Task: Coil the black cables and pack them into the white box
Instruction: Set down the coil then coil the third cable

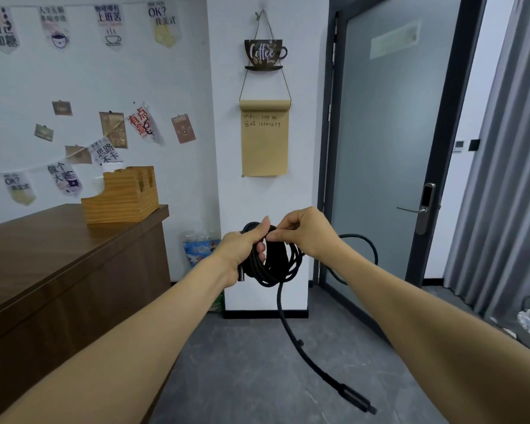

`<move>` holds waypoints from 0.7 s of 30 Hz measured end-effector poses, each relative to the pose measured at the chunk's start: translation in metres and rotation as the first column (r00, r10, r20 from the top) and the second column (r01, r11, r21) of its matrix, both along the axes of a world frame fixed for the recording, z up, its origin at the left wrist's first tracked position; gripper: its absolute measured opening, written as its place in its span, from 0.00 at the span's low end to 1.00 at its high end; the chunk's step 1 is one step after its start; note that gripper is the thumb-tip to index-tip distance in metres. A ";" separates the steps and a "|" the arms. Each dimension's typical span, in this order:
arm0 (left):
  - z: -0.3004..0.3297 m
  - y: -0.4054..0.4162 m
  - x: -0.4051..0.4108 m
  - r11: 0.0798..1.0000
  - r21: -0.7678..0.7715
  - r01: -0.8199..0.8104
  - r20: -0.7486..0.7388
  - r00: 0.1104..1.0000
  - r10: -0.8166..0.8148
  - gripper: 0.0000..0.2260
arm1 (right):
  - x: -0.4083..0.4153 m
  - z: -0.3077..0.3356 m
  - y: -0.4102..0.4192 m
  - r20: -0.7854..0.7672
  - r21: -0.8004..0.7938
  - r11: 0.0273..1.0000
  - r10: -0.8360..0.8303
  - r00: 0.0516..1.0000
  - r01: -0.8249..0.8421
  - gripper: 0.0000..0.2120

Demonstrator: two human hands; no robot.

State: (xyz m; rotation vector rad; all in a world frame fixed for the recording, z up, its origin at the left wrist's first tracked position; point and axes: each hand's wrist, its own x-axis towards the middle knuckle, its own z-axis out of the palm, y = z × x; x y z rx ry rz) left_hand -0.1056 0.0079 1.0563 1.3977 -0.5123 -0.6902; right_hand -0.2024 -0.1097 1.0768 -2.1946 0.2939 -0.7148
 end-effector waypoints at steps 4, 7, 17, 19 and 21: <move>0.001 0.007 0.013 0.998 0.038 -0.042 0.086 0.996 0.039 0.14 | -0.007 -0.002 -0.019 -0.070 -0.005 0.996 -0.087 0.994 0.087 0.11; -0.002 0.016 0.027 0.987 0.067 -0.143 0.140 0.981 0.133 0.16 | -0.017 -0.005 -0.035 -0.113 -0.052 0.988 -0.150 0.982 0.145 0.10; -0.006 0.035 0.046 0.836 0.155 -0.527 0.334 0.824 0.458 0.19 | -0.036 -0.018 -0.060 -0.099 -0.012 0.967 -0.254 0.962 0.254 0.11; -0.005 0.036 0.047 0.818 0.140 -0.558 0.318 0.807 0.497 0.18 | -0.034 -0.020 -0.063 -0.120 -0.011 0.960 -0.281 0.952 0.281 0.10; -0.002 0.037 0.048 0.802 0.122 -0.585 0.307 0.790 0.531 0.23 | -0.032 -0.021 -0.066 -0.149 -0.029 0.949 -0.315 0.937 0.314 0.09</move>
